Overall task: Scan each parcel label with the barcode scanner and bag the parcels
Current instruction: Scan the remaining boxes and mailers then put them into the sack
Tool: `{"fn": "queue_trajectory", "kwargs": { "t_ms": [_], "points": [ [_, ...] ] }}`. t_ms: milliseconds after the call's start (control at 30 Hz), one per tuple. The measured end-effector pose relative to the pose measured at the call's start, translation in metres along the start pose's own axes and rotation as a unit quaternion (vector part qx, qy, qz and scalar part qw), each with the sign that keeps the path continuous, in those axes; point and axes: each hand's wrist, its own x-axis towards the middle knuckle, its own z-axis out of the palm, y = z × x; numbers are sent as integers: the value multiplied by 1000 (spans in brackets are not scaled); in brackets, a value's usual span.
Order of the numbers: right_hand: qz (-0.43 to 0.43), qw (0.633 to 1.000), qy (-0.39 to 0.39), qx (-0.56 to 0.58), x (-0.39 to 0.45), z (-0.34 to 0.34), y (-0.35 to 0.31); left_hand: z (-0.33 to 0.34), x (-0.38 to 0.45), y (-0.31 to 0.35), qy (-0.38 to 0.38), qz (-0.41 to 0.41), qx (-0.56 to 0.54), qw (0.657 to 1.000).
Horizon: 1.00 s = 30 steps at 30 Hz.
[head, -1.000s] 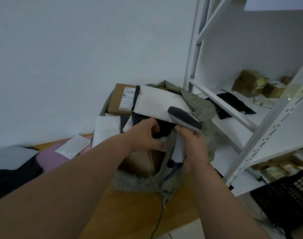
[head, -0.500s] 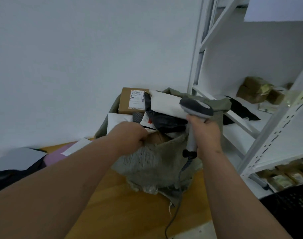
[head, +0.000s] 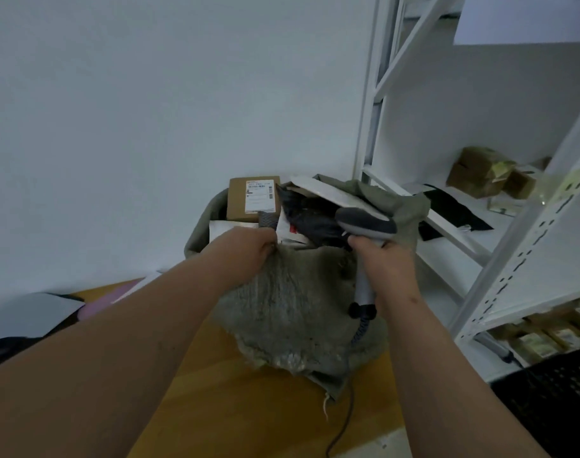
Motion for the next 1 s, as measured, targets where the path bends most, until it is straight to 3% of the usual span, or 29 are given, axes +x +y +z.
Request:
{"fn": "queue_trajectory", "kwargs": {
  "t_ms": [100,233,333,400,500,533,667,700,800,900,1000],
  "points": [
    [4,998,-26,-51,-1,3,6,1,3,6,43,-8,-7,999],
    [9,999,-11,-34,1,3,5,1,5,8,-22,-46,27,998],
    [4,999,-15,-37,2,5,2,-21,9,14,-31,-38,56,997],
    [-6,1000,-1,-14,2,6,-2,-48,12,25,28,-34,60,997],
    [-32,999,27,12,6,4,-17,-76,17,36,195,-22,32,980],
    [-39,999,24,7,8,3,-20,-75,20,34,196,-33,19,980],
    [-16,996,-43,-75,11,1,-9,-25,20,19,-68,-62,76,993],
    [-11,993,-60,-105,10,1,-4,-10,16,17,-88,-68,73,991],
    [-21,981,-66,-181,10,4,9,16,9,15,-53,-58,88,993],
    [-69,983,-17,-171,9,5,6,17,8,15,-70,-67,83,992],
    [-97,982,-39,-156,4,8,-13,9,8,19,-90,-77,61,991]
  ]
}}
